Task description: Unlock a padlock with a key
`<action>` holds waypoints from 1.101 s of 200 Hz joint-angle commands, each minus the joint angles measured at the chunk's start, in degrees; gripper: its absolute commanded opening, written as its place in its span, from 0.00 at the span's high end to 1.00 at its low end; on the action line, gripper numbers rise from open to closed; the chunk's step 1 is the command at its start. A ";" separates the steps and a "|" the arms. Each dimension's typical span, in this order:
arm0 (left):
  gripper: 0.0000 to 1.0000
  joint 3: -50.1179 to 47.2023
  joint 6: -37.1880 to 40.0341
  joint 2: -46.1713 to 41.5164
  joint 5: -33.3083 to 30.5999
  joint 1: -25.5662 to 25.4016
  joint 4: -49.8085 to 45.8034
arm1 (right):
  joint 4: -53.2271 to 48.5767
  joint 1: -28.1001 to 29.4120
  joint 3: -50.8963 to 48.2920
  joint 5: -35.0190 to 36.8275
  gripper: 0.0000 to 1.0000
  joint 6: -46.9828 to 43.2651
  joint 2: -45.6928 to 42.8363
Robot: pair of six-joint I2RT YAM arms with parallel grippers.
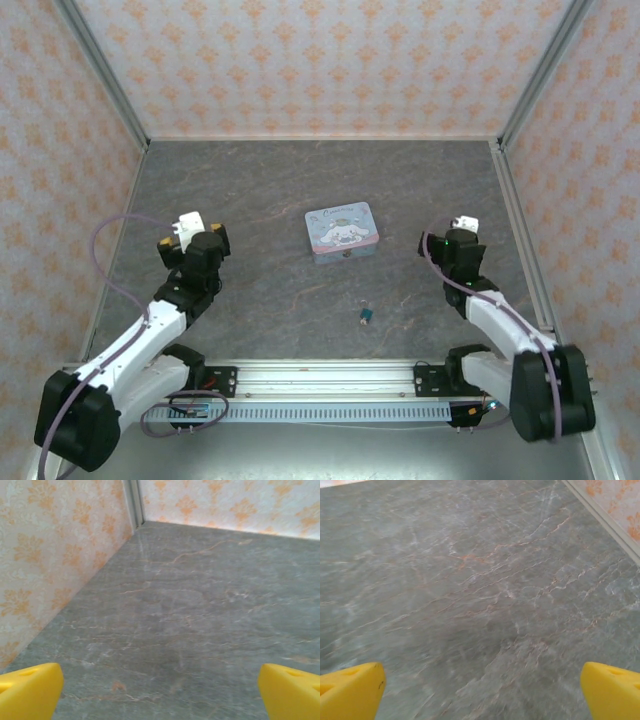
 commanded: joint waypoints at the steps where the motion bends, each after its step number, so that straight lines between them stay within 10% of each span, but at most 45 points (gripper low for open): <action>1: 0.00 -2.94 5.86 2.91 1.54 1.68 10.02 | 23.65 -0.82 -2.48 -2.43 0.01 -7.66 8.91; 52: 0.00 -7.64 9.08 9.31 10.11 5.98 24.96 | 47.63 -5.24 -4.68 -9.58 0.01 -5.11 26.12; 90: 0.00 -8.75 10.61 14.28 15.64 8.49 34.73 | 30.12 -7.30 2.82 -10.69 0.01 -2.77 24.46; 163: 0.00 -10.76 10.95 32.93 28.83 15.10 59.35 | 31.71 -7.97 2.31 -10.37 0.01 -2.25 24.81; 220: 0.00 -1.71 10.43 33.02 26.64 14.93 41.80 | 31.61 -6.64 2.37 -7.61 0.01 -2.87 24.73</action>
